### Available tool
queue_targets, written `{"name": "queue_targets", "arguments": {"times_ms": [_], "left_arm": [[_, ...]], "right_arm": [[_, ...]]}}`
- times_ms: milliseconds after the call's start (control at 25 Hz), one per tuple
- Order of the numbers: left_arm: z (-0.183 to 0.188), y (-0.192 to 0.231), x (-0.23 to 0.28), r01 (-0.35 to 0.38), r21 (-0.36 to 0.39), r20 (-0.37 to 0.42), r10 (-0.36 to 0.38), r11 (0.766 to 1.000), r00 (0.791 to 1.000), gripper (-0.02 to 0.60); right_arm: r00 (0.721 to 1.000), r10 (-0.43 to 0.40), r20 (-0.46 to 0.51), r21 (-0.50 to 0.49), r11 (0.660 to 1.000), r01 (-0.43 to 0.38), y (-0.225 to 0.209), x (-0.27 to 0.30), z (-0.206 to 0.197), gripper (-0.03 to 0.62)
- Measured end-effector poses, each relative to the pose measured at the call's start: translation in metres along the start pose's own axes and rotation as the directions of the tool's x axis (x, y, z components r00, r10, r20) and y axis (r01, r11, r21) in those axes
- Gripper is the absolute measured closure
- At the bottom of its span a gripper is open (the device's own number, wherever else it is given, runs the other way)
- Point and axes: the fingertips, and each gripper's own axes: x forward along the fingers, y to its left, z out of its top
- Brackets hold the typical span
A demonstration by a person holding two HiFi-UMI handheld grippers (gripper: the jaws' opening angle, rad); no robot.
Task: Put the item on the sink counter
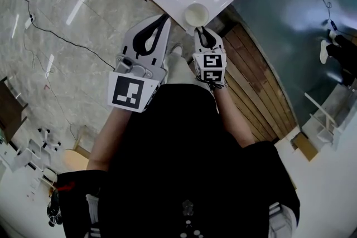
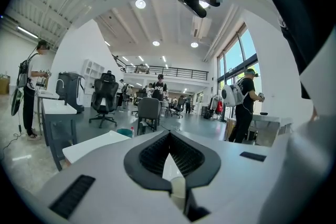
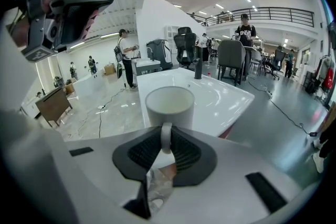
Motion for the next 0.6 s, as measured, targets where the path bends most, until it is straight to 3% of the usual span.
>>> {"name": "queue_targets", "arguments": {"times_ms": [160,280,600], "left_arm": [[0.004,-0.001,-0.002,-0.004,0.001,0.017,0.004,1.000,1.000,0.568],[0.006,-0.003,-0.004,-0.006,0.005,0.023,0.005,1.000,1.000,0.568],[0.005,-0.003,-0.012,-0.021,0.011,0.025,0.021,1.000,0.999,0.568]], "right_arm": [[1.000,0.020,-0.017,0.007,1.000,-0.020,0.003,0.000,-0.001,0.519],[0.999,0.040,-0.037,0.034,0.999,-0.038,0.005,0.000,-0.006,0.434],[1.000,0.004,0.008,0.023,1.000,-0.004,0.001,-0.010,0.002,0.424]]}}
